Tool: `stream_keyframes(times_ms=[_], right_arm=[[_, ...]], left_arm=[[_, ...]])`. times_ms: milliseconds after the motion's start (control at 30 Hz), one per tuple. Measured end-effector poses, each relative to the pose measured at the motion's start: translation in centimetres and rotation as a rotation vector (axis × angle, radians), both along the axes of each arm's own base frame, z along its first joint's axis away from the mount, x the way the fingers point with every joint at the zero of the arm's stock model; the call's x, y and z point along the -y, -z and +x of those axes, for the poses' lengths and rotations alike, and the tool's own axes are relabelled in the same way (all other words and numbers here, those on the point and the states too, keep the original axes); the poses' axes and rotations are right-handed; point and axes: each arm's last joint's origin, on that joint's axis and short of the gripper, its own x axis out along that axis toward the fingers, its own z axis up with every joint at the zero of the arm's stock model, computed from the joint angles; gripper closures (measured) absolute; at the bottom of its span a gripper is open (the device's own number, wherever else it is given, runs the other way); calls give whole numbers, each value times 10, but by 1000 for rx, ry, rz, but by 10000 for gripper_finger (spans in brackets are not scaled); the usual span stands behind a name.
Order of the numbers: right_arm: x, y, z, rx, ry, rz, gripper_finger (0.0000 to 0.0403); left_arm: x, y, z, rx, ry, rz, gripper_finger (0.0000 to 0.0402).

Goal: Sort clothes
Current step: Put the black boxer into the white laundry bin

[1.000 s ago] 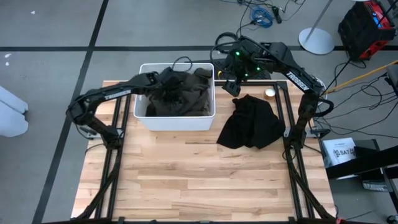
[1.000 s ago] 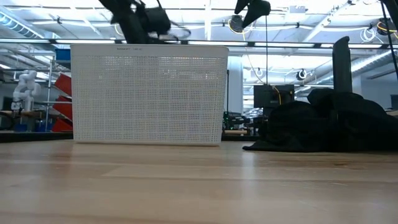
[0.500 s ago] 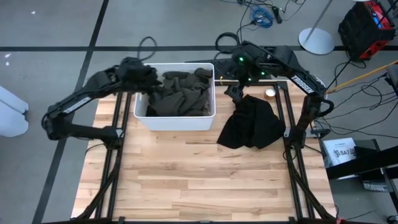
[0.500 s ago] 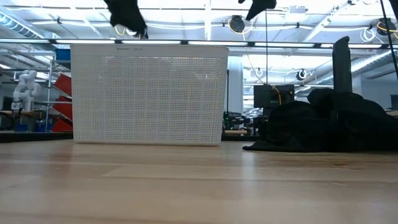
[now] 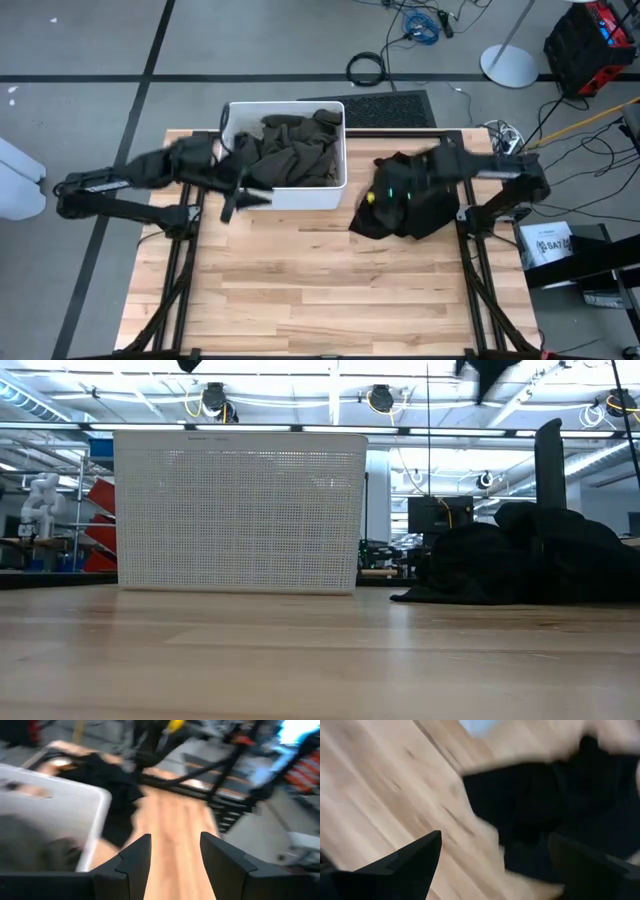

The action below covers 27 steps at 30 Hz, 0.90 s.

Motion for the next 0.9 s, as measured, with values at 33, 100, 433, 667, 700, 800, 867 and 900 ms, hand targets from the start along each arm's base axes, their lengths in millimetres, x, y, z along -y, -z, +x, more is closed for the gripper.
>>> stream_keyframes(times_ms=[33,100,433,667,700,800,867,900], right_arm=[[-7,11,-4,-38,31,7,51],[-19,34,-12,-107,127,-1,51],[-32,114,-32,-251,390,-134,51],[-28,148,-30,-210,386,-189,51],[-25,152,-32,-215,396,-209,51],[-19,162,-37,-230,443,-270,53],[-16,169,-40,-244,473,-291,66],[-15,172,-42,-250,484,-307,78]], left_arm=[[7,7,3,24,32,-7,223],[20,18,10,83,83,-28,223],[76,45,27,216,127,42,223],[107,56,39,215,40,151,223],[108,59,41,205,19,176,223],[111,68,50,169,-21,212,223],[113,73,56,157,-29,220,223],[114,74,58,159,-29,220,223]])
